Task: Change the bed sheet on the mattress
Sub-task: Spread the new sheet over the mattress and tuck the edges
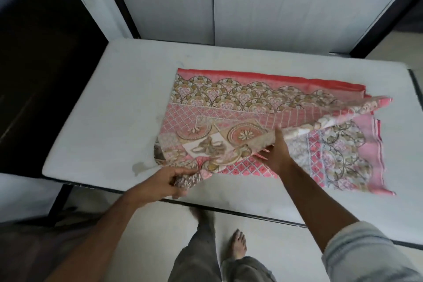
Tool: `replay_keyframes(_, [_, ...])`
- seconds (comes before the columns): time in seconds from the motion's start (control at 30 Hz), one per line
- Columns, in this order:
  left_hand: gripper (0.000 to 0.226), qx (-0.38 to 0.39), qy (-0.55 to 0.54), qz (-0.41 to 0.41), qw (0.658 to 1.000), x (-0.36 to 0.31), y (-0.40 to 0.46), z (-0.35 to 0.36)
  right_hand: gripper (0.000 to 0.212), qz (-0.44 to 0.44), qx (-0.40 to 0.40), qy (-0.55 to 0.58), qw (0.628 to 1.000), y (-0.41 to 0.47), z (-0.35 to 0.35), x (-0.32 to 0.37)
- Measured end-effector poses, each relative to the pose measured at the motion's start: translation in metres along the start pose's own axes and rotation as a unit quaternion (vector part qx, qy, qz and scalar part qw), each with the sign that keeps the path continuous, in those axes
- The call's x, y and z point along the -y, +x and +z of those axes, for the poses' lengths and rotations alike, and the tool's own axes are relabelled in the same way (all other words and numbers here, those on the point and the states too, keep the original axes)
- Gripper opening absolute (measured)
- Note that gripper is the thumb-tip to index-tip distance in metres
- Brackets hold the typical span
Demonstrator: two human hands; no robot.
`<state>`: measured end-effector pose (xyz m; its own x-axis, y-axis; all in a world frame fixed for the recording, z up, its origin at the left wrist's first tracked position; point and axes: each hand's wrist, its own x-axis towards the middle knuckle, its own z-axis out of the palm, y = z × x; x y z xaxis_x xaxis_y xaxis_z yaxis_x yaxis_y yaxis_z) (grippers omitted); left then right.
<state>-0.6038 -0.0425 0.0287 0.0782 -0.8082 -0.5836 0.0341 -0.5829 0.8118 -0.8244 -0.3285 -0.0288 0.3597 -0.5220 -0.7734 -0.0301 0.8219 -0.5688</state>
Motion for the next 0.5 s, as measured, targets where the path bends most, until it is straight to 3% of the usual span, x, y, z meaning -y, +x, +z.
replay_keyframes(0.1, [0.057, 0.055, 0.056, -0.049, 0.996, 0.004, -0.040, 0.002, 0.023, -0.005, -0.097, -0.074, 0.993, -0.017, -0.023, 0.001])
replay_keyframes(0.17, [0.058, 0.096, 0.140, -0.068, 0.983, 0.010, -0.060, -0.004, 0.009, -0.014, -0.122, -0.117, 0.985, -0.030, -0.036, 0.003])
replay_keyframes(0.27, [0.048, 0.088, 0.225, -0.086, 0.966, 0.021, -0.078, -0.017, 0.019, -0.021, -0.110, -0.171, 0.979, -0.060, -0.049, -0.002])
replay_keyframes(0.43, [0.013, 0.012, 0.245, -0.130, 0.961, 0.042, -0.091, -0.022, 0.029, 0.036, -0.064, -0.243, 0.967, -0.112, -0.084, -0.065])
replay_keyframes(0.5, [0.042, 0.005, 0.262, -0.127, 0.957, 0.065, -0.090, -0.021, 0.029, 0.068, -0.079, -0.278, 0.955, -0.132, -0.104, -0.105])
